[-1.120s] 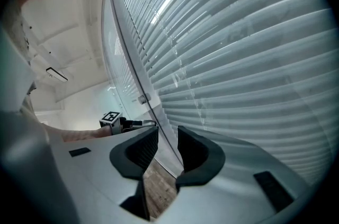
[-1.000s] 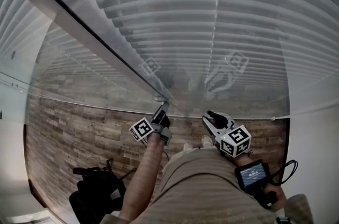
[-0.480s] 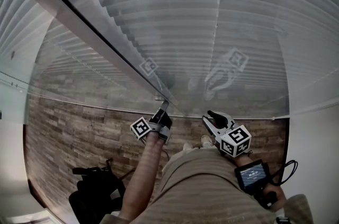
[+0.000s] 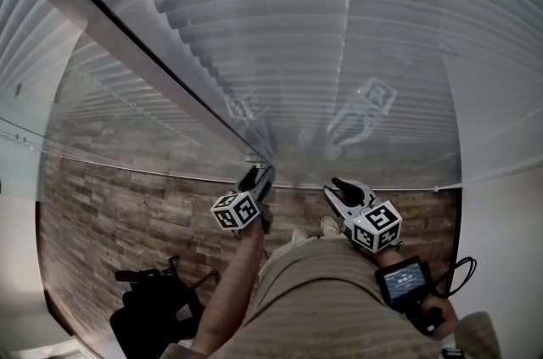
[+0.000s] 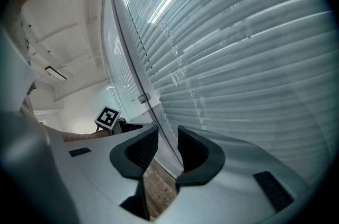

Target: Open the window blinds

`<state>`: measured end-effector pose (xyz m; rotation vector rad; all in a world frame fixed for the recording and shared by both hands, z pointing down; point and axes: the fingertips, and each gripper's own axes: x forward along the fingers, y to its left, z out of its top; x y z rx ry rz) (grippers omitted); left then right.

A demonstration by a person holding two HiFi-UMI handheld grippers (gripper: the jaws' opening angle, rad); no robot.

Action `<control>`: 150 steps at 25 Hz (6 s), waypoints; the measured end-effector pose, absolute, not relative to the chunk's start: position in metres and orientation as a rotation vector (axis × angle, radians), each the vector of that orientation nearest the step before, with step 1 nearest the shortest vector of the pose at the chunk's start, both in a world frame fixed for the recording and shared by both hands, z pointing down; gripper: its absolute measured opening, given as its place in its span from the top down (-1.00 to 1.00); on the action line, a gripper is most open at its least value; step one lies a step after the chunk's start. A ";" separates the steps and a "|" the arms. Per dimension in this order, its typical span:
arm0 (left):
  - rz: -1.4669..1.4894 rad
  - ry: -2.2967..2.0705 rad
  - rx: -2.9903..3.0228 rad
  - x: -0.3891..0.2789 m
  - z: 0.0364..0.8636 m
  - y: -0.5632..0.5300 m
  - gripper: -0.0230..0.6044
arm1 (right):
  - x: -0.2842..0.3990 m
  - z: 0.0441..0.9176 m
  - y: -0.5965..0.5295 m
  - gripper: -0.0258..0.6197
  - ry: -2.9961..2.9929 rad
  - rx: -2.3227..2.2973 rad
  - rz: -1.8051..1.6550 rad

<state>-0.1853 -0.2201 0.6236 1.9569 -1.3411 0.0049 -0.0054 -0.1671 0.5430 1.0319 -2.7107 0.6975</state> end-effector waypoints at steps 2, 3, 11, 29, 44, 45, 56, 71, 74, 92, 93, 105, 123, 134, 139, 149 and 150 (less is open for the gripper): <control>0.186 -1.447 2.037 -0.188 0.622 -0.220 0.14 | -0.004 0.543 -0.168 0.55 -2.711 1.036 0.700; 0.272 -1.488 2.074 -0.188 0.621 -0.221 0.14 | -0.004 0.544 -0.169 0.55 -2.711 1.037 0.701; 0.686 -1.661 2.208 -0.182 0.618 -0.222 0.17 | -0.003 0.545 -0.172 0.55 -2.714 1.039 0.709; 0.725 -1.704 2.216 -0.184 0.618 -0.224 0.48 | 0.000 0.544 -0.172 0.55 -2.715 1.042 0.719; 0.532 -1.606 2.153 -0.185 0.616 -0.223 0.49 | -0.006 0.545 -0.173 0.55 -2.718 1.020 0.718; 0.522 -1.600 2.151 -0.185 0.616 -0.223 0.49 | -0.006 0.545 -0.172 0.55 -2.718 1.019 0.718; 0.357 -1.516 2.084 -0.185 0.617 -0.223 0.49 | -0.008 0.545 -0.173 0.55 -2.718 1.017 0.720; 0.034 -1.350 1.934 -0.185 0.618 -0.223 0.50 | -0.010 0.544 -0.172 0.55 -2.720 1.014 0.716; -0.047 -1.305 1.892 -0.186 0.618 -0.223 0.50 | -0.010 0.544 -0.172 0.55 -2.721 1.012 0.715; -0.472 -1.015 1.679 -0.185 0.615 -0.224 0.50 | -0.011 0.543 -0.168 0.55 -2.723 1.010 0.711; -0.502 -0.991 1.667 -0.185 0.613 -0.224 0.50 | -0.011 0.543 -0.168 0.55 -2.723 1.009 0.711; -0.683 -0.860 1.537 -0.185 0.613 -0.224 0.50 | -0.008 0.543 -0.166 0.55 -2.720 1.014 0.706; -0.182 -1.174 1.931 -0.182 0.620 -0.219 0.21 | -0.009 0.545 -0.166 0.55 -2.724 1.003 0.719; 0.713 -1.660 2.259 -0.180 0.615 -0.221 0.32 | -0.010 0.545 -0.170 0.55 -2.726 1.009 0.733; 0.734 -1.688 2.249 -0.181 0.617 -0.223 0.47 | -0.006 0.548 -0.173 0.55 -2.716 1.027 0.754; 0.486 -1.597 2.173 -0.182 0.615 -0.222 0.49 | -0.008 0.548 -0.174 0.55 -2.712 1.010 0.751; 0.467 -1.590 2.165 -0.182 0.615 -0.222 0.49 | -0.008 0.548 -0.174 0.55 -2.713 1.007 0.750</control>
